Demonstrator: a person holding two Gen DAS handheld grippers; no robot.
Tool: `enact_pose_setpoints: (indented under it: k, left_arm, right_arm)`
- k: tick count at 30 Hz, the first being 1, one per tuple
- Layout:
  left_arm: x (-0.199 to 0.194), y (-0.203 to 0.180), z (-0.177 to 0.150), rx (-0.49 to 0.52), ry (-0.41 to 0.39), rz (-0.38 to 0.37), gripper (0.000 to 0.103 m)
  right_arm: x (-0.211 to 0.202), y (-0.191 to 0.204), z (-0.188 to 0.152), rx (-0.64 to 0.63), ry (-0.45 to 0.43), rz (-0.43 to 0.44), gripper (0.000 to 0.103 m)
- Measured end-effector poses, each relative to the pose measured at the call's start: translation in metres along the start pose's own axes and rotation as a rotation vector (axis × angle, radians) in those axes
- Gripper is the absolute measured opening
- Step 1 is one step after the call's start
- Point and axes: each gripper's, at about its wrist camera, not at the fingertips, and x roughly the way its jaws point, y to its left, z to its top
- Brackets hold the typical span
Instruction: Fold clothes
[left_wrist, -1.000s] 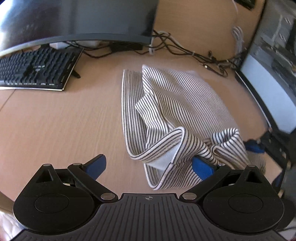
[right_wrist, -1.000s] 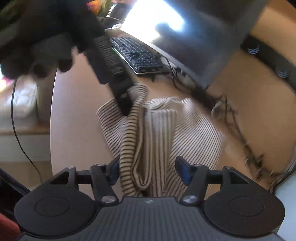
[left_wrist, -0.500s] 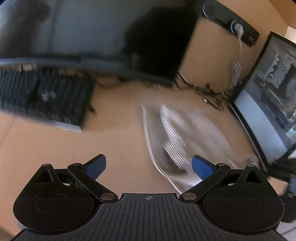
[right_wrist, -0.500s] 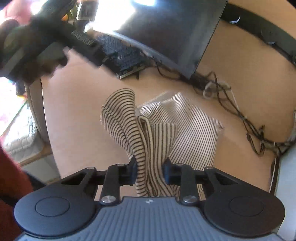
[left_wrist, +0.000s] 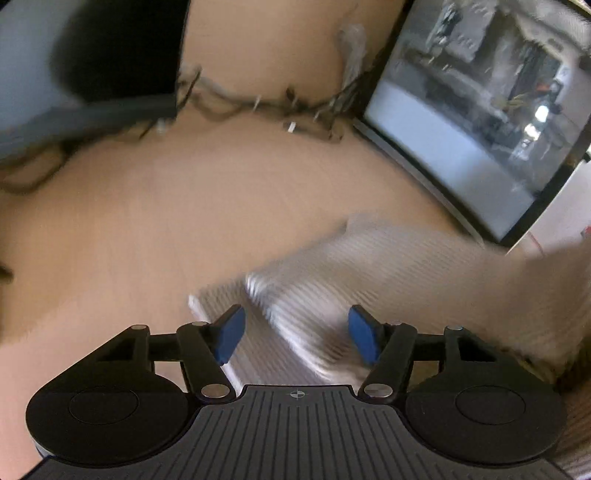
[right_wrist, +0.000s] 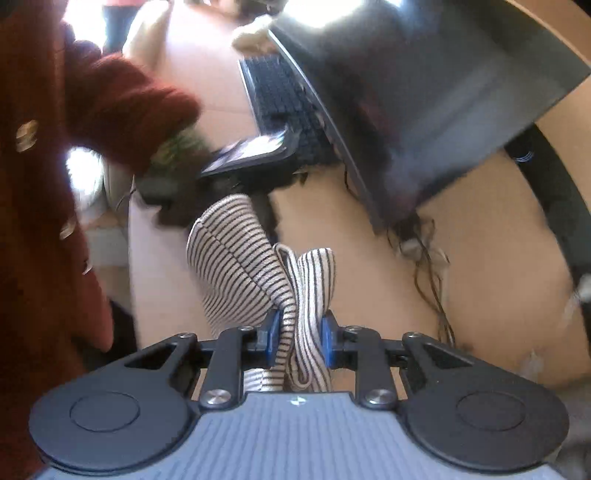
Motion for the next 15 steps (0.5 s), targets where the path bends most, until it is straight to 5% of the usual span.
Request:
enact_pose_setpoints:
  k: [2,5,7,10,15]
  left_arm:
    - [-0.003,0.002,-0.009,0.027,-0.014,0.008,0.064]
    - [-0.012,0.018,-0.018,-0.067,-0.015,0.011,0.065]
    - [-0.024,0.025,-0.025,-0.112,-0.017,0.084,0.065]
    - [-0.053,0.035,-0.034,-0.182,-0.057,0.160,0.065]
    - [-0.106,0.017,-0.018,-0.146,-0.213,0.108,0.070]
  right_arm:
    - [0.045,-0.020,-0.005,-0.020,-0.033,0.071,0.023]
    - [0.131,-0.038,-0.023,-0.009,-0.005,0.141,0.023]
    - [0.174,-0.040,-0.036,-0.025,0.006,0.174,0.026]
    - [0.187,-0.069,-0.039,0.122,-0.069,0.239,0.028]
    - [0.196,-0.076,-0.042,0.235,-0.091,0.246,0.034]
